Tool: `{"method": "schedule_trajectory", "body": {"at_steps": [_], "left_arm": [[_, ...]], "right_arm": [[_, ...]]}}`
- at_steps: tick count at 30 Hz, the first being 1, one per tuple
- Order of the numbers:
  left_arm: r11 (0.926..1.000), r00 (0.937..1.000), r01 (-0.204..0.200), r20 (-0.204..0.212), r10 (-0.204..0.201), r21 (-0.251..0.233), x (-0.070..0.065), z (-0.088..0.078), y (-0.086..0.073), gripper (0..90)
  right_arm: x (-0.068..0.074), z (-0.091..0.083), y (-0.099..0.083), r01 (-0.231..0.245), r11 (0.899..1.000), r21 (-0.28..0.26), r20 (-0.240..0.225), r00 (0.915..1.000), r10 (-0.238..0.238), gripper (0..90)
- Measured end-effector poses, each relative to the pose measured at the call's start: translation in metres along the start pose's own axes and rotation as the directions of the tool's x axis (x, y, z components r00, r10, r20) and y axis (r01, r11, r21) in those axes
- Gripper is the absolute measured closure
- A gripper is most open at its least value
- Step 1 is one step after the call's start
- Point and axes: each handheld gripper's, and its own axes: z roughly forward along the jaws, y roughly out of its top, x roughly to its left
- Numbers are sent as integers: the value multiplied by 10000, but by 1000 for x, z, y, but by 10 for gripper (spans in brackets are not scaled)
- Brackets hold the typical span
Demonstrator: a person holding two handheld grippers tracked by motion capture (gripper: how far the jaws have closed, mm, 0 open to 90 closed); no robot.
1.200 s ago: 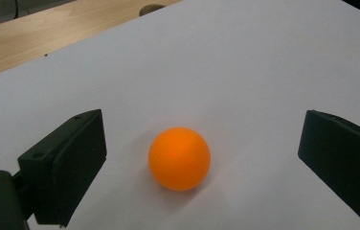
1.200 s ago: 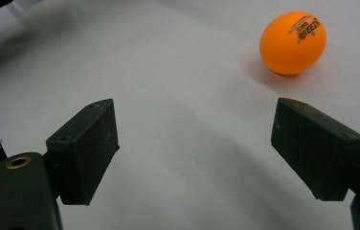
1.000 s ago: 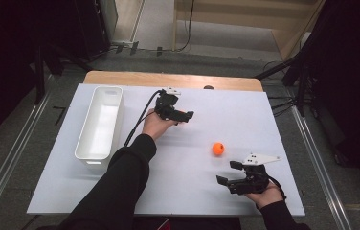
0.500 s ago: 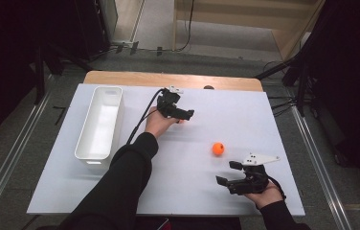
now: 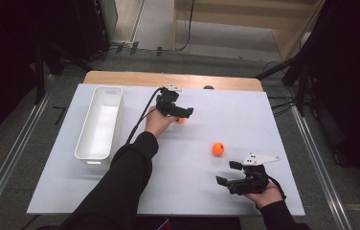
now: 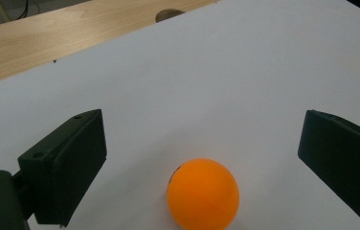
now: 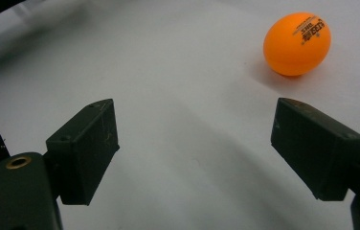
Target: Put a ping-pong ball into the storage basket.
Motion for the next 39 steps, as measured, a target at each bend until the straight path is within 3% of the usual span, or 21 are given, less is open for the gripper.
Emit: {"method": "schedule_trajectory", "body": {"at_steps": [22, 39], "left_arm": [[10000, 10000, -56, -19, 56, 62, -2, 6, -4, 29], [9999, 9998, -100, -184, 102, 130, -1, 14, -20, 29]], "right_arm": [[0, 0, 0, 37, 10000, 1, 12, 10000, -37, 149], [1, 0, 0, 58, 10000, 46, 2, 10000, -58, 148]]}}
